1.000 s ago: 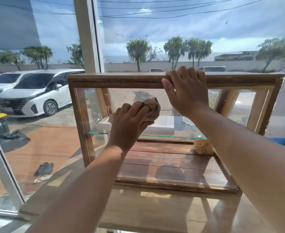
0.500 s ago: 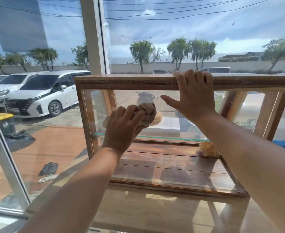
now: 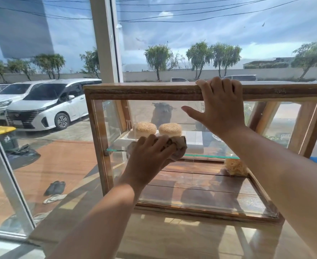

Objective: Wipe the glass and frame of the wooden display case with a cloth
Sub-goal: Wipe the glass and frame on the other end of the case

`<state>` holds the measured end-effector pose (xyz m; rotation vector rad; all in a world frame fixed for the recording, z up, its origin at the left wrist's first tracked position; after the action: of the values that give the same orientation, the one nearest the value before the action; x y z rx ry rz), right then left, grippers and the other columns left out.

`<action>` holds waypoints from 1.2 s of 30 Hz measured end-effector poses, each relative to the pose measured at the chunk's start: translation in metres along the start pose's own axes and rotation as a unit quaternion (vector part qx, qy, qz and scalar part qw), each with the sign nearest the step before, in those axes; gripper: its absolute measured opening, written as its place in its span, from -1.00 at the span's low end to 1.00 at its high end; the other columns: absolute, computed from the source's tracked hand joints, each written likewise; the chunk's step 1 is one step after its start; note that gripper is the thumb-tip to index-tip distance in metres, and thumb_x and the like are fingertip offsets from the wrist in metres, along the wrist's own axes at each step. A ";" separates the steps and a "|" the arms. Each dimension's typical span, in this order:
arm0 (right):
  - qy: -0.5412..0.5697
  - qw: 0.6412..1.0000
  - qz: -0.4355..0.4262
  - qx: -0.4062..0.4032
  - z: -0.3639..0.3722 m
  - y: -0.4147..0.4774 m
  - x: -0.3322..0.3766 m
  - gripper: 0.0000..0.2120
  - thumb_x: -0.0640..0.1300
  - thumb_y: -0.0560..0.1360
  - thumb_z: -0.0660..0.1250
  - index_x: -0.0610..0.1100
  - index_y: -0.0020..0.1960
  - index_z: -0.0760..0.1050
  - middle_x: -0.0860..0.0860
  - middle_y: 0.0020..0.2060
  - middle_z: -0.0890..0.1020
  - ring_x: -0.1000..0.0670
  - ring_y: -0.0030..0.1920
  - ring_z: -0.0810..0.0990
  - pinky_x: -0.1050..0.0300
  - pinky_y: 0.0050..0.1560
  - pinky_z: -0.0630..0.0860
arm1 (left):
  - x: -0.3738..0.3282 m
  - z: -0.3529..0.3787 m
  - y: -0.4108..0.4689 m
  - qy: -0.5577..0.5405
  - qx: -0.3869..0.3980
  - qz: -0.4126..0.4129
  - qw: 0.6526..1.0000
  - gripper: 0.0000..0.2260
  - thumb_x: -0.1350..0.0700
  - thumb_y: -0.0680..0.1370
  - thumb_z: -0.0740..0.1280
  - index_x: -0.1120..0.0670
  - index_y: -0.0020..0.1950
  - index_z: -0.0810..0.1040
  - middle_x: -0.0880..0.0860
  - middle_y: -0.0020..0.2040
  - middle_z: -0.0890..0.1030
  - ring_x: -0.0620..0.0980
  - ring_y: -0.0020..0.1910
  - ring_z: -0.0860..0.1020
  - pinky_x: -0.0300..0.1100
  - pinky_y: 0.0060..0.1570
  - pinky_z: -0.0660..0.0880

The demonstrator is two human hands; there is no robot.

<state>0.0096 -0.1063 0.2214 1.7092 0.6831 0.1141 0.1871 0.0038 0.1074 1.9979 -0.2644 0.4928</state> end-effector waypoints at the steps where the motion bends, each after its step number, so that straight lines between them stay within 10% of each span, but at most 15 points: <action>1: 0.000 1.000 0.001 0.003 0.000 0.000 0.000 -0.31 0.43 0.51 0.10 -0.15 0.28 0.39 -0.14 0.00 0.47 -0.19 0.01 0.41 -0.10 0.12 0.26 | -0.002 0.001 -0.010 0.006 0.014 0.005 1.000 -0.70 -0.05 0.48 0.42 0.02 0.16 0.56 0.07 0.10 0.59 0.12 -0.08 0.52 0.00 -0.18 0.46; 10: 0.000 1.000 0.006 -0.014 0.002 0.000 0.001 -0.32 0.43 0.49 0.15 -0.14 0.27 0.42 -0.14 0.00 0.49 -0.18 0.00 0.43 -0.10 0.12 0.26 | 0.046 -0.017 0.046 0.060 -0.075 -0.102 0.990 -0.67 -0.11 0.50 0.36 0.08 0.12 0.47 0.15 0.02 0.53 0.17 -0.14 0.44 0.01 -0.21 0.39; 36: 0.008 1.000 0.000 -0.027 0.002 -0.001 0.000 -0.32 0.43 0.51 0.12 -0.15 0.24 0.42 -0.14 -0.02 0.48 -0.17 -0.03 0.42 -0.08 0.09 0.26 | 0.000 0.006 -0.018 0.000 -0.019 0.024 1.000 -0.80 0.13 0.48 0.42 0.03 0.09 0.60 0.03 0.05 0.60 0.12 -0.08 0.54 0.01 -0.17 0.43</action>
<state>0.0101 -0.1080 0.2202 1.6576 0.6854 0.1460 0.1950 0.0062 0.0906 1.9585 -0.3193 0.5141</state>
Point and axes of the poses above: each hand's wrist, its own y-axis towards the middle knuckle, its own z-axis out of the palm, x = y × z, the point moved 2 cm from there along y, towards the middle knuckle
